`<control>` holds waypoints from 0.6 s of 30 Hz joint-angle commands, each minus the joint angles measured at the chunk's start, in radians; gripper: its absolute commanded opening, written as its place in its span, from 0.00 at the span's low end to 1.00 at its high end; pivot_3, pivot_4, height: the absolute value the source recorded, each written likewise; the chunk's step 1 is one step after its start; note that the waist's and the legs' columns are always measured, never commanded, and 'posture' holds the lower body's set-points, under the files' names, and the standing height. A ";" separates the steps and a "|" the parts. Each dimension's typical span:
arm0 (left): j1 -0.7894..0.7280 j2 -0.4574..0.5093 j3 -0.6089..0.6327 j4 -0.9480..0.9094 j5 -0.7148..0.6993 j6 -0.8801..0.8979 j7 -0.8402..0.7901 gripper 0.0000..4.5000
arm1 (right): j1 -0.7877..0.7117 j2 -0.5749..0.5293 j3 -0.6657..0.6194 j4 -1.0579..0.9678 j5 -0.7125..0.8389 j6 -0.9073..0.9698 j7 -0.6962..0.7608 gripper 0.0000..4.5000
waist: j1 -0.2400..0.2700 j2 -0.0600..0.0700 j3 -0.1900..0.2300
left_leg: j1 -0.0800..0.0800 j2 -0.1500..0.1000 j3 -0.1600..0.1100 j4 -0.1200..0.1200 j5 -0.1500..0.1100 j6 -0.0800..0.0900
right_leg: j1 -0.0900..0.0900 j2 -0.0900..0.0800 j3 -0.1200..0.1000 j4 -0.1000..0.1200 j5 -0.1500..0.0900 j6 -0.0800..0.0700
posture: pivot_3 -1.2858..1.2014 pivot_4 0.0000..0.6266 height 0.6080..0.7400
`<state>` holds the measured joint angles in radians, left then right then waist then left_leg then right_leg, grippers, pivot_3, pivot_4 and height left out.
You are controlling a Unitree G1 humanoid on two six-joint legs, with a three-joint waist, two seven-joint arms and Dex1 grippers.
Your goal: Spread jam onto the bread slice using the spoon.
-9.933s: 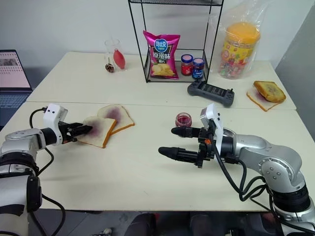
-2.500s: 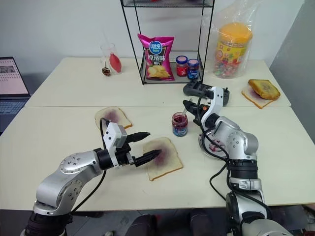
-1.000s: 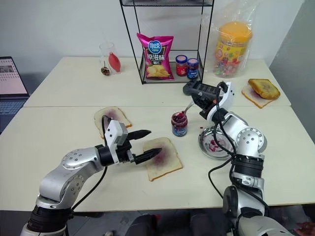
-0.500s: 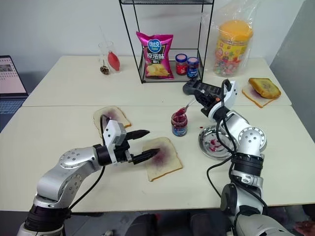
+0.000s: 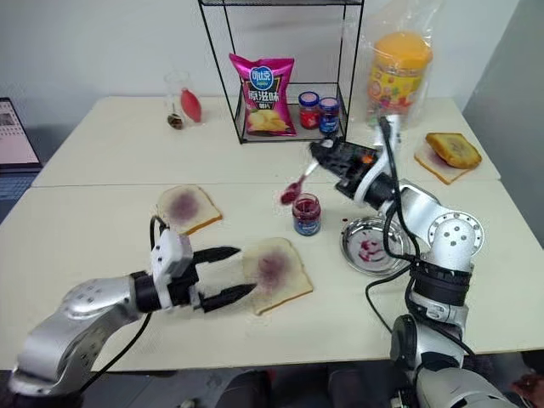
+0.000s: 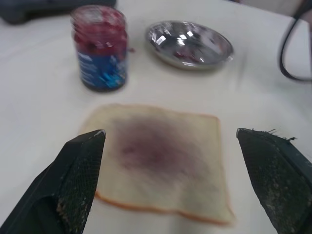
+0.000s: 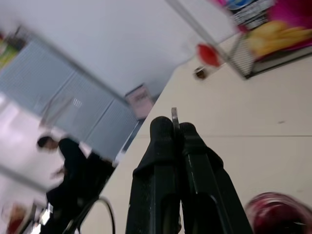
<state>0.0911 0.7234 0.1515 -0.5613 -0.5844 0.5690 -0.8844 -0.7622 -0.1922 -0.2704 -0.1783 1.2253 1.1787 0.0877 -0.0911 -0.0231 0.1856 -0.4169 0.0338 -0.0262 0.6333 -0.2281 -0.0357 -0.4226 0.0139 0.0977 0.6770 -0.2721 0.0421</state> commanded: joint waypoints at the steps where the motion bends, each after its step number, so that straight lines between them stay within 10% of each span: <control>1: 0.120 0.017 0.083 -0.141 -0.056 0.012 0.008 1.00 | 0.062 -0.083 0.173 -0.136 -0.114 -0.088 0.247 0.00 | 0.004 0.000 0.000 | 0.000 0.000 0.000 -0.001 0.000 0.000 | 0.000 0.000 -0.001 0.000 -0.001 -0.001 | 0.52 0.24 1.00; 18: 0.427 -0.111 0.107 -0.341 -0.001 -0.083 0.176 1.00 | 0.292 -0.177 0.567 -0.014 -0.739 -0.891 0.855 0.00 | 0.009 -0.003 -0.001 | 0.004 -0.001 0.000 -0.001 0.000 0.000 | 0.002 -0.001 -0.001 0.001 -0.001 -0.002 | 0.52 0.24 1.00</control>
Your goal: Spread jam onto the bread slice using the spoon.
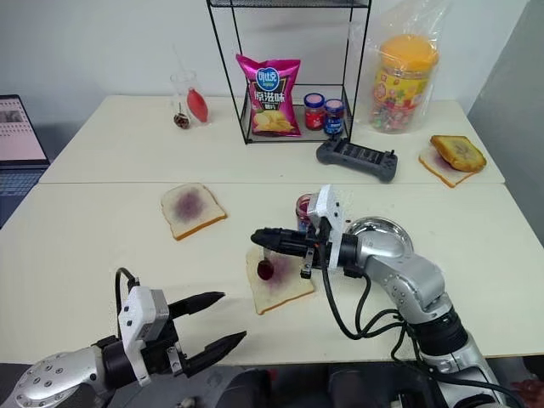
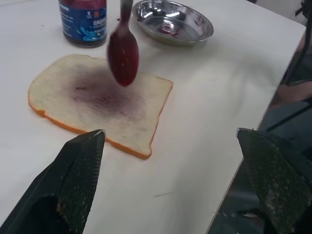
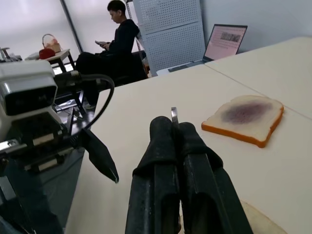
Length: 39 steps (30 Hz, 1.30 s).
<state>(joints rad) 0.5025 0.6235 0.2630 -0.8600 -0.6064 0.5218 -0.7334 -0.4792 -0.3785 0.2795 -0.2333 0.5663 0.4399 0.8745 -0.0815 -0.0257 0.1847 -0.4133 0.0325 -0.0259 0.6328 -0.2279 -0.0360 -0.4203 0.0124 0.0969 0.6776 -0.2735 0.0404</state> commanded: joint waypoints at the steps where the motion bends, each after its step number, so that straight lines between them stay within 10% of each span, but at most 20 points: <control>1: 0.022 -0.016 -0.010 -0.041 0.025 -0.040 0.030 1.00 | 0.012 0.016 0.019 0.066 -0.102 -0.191 0.079 0.00 | 0.000 0.000 0.000 | 0.000 0.000 0.000 0.000 0.000 0.000 | 0.000 0.000 0.000 0.001 0.000 0.000 | 0.52 0.24 1.00; 39: 0.120 -0.054 -0.121 0.093 0.156 -0.269 -0.019 1.00 | 0.062 0.054 0.002 0.212 -0.229 -0.684 0.250 0.00 | -0.001 -0.001 0.000 | 0.016 0.000 0.001 0.001 0.000 0.000 | 0.014 0.000 0.002 0.002 -0.005 -0.008 | 0.52 0.24 1.00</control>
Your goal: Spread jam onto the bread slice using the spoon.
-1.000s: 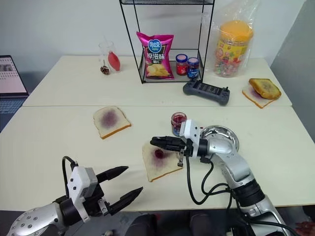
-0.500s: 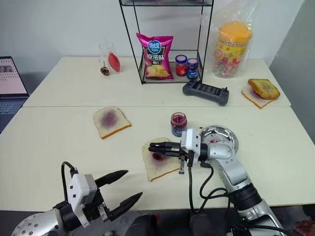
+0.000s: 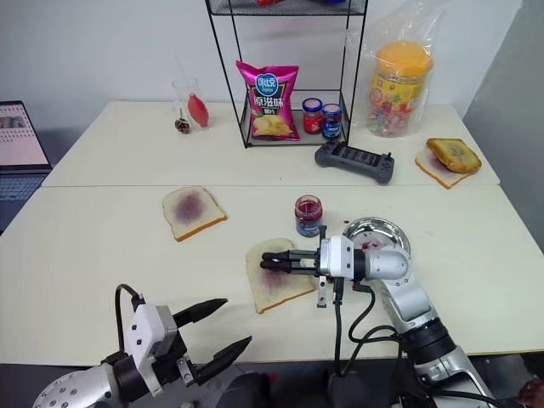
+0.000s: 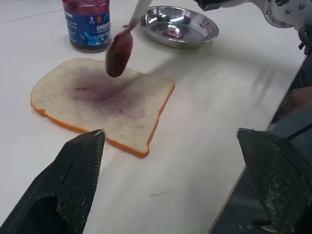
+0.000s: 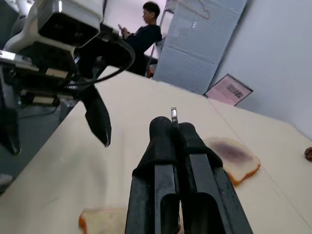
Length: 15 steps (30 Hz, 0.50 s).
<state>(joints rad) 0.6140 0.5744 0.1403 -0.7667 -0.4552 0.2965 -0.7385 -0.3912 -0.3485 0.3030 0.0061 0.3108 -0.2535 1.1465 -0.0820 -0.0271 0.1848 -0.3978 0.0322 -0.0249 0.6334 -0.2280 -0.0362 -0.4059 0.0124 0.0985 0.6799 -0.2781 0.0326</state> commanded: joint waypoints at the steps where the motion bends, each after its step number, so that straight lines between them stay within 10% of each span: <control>1: 0.009 -0.006 0.003 0.006 0.005 -0.049 -0.015 1.00 | -0.027 0.023 -0.020 -0.017 0.021 0.013 -0.020 0.00 | 0.000 0.000 0.000 | 0.000 0.000 0.000 0.000 0.000 0.000 | 0.000 0.000 0.000 0.000 0.000 0.000 | 0.52 0.24 1.00; 15: -0.006 0.003 0.012 0.017 -0.012 -0.058 -0.027 1.00 | -0.055 0.027 -0.043 -0.012 0.026 0.020 -0.026 0.00 | 0.000 -0.001 0.000 | 0.000 0.000 0.000 0.000 0.000 0.000 | 0.000 0.000 0.000 0.000 0.000 0.000 | 0.52 0.24 1.00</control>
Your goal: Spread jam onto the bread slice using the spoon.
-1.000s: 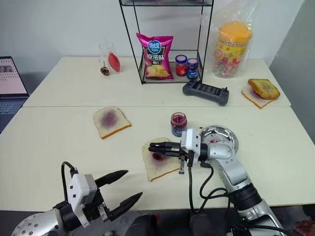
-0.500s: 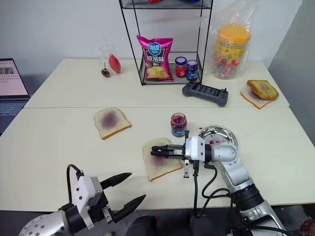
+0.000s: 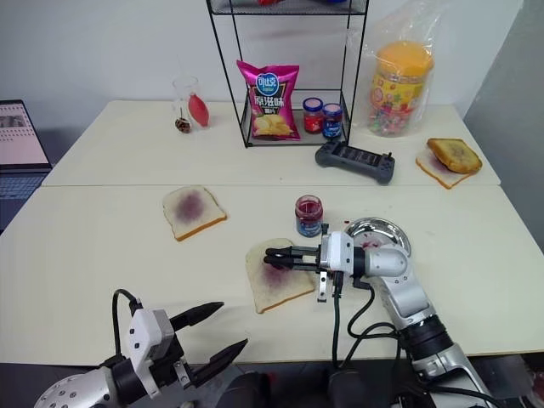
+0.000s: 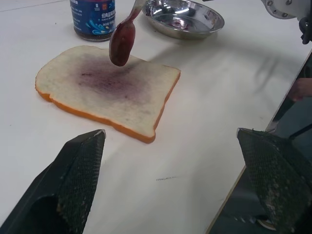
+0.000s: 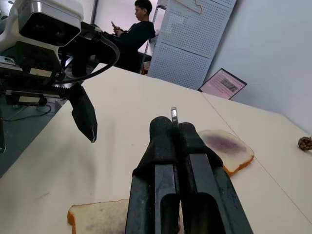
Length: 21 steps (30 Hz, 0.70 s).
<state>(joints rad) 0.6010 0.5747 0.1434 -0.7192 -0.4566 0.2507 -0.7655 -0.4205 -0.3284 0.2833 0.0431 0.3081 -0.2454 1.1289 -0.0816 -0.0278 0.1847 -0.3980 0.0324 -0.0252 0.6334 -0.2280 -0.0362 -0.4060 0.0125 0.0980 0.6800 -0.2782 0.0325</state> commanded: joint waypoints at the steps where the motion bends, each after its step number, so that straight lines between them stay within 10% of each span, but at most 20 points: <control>1: 0.011 0.002 0.006 -0.035 -0.010 -0.012 0.002 1.00 | -0.027 0.007 -0.024 -0.054 0.030 0.015 -0.007 0.00 | 0.000 0.000 0.000 | 0.000 0.000 0.000 0.000 0.000 0.000 | 0.000 0.000 0.000 0.000 0.000 0.000 | 0.52 0.24 1.00; 21: -0.037 0.023 0.012 -0.124 -0.051 0.098 0.073 1.00 | -0.011 0.007 0.007 0.000 -0.010 0.009 0.012 0.00 | -0.001 0.000 0.000 | 0.001 0.000 0.000 0.001 0.000 0.000 | 0.001 0.000 0.000 0.000 0.001 0.001 | 0.52 0.24 1.00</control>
<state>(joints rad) 0.5705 0.5908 0.1432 -0.8118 -0.4901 0.3430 -0.7021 -0.3982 -0.3143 0.3344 0.0826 0.2797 -0.2382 1.1522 -0.0825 -0.0281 0.1845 -0.3973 0.0322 -0.0252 0.6339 -0.2280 -0.0361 -0.4054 0.0125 0.0984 0.6804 -0.2777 0.0332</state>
